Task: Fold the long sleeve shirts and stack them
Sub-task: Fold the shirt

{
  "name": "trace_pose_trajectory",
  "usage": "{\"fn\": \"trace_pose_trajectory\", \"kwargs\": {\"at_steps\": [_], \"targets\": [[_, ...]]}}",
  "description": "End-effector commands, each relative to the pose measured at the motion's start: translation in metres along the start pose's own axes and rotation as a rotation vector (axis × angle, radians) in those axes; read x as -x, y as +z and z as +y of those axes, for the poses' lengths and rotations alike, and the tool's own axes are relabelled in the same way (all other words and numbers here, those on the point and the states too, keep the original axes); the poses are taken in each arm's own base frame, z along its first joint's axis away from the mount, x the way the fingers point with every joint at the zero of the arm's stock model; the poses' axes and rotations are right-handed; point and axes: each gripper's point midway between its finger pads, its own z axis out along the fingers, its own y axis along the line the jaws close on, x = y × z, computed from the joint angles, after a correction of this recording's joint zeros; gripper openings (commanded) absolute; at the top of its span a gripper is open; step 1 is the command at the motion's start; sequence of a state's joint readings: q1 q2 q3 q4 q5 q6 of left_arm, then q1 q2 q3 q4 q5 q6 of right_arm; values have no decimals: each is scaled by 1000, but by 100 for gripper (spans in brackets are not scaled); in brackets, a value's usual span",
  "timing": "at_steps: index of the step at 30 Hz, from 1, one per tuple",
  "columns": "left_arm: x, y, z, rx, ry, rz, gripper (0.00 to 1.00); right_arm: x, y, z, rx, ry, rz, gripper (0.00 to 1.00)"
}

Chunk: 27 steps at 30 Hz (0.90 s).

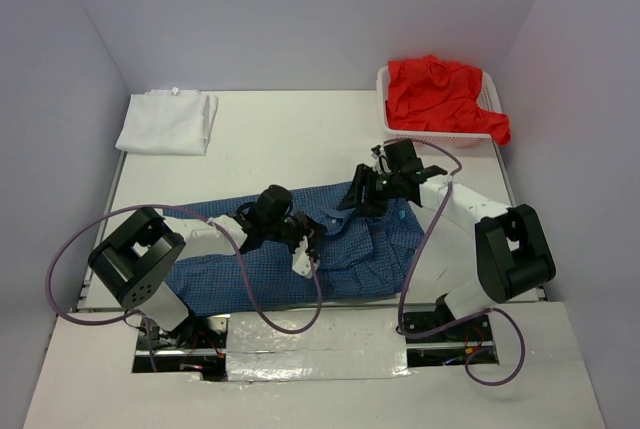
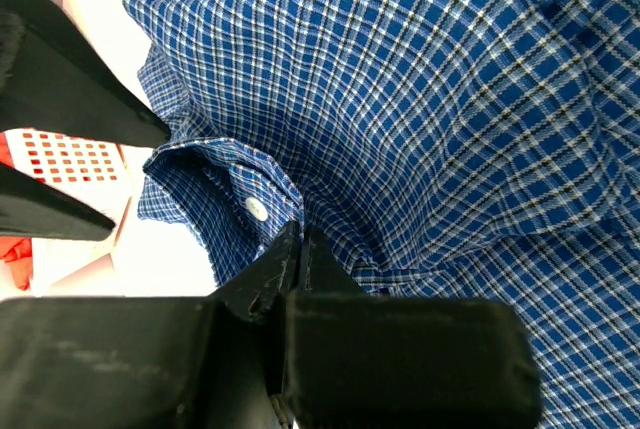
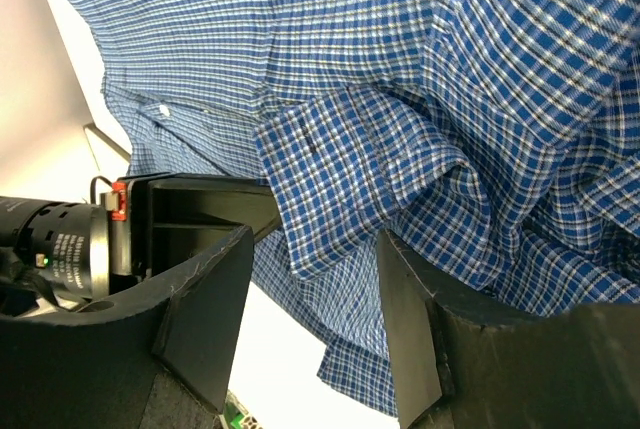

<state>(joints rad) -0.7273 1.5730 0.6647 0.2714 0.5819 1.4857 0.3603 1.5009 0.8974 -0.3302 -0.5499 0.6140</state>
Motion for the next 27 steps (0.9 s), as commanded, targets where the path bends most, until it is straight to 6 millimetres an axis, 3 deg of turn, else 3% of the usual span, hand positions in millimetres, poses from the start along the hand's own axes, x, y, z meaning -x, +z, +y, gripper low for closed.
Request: {"fn": "trace_pose_trajectory", "kwargs": {"at_steps": [1, 9, 15, 18, 19, 21, 22, 24, 27], "targets": [[15, -2, 10, 38, 22, -55, 0, 0, 2, 4, 23, 11, -13, 60], [13, -1, 9, 36, 26, -39, 0, -3, 3, -4, -3, 41, -26, 60], [12, 1, 16, 51, 6, -41, 0, 4, 19, -7, 5, 97, -59, 57], [11, 2, 18, 56, 9, -38, 0, 4, 23, -12, -8, 115, -71, 45], [11, 2, 18, 57, 10, -36, 0, 5, 23, -12, -8, 114, -71, 32], [11, 2, 18, 58, -3, -35, 0, 2, 26, -12, -1, 113, -46, 18], [10, 2, 20, 63, -7, -34, 0, 3, 25, -11, 1, 104, -44, 6], [9, 0, 27, 84, -40, -23, 0, 2, 22, -9, 4, 97, -42, 0], [9, -4, 42, 118, -100, -12, 0, -1, 14, -3, 13, 68, -38, 0]]}}
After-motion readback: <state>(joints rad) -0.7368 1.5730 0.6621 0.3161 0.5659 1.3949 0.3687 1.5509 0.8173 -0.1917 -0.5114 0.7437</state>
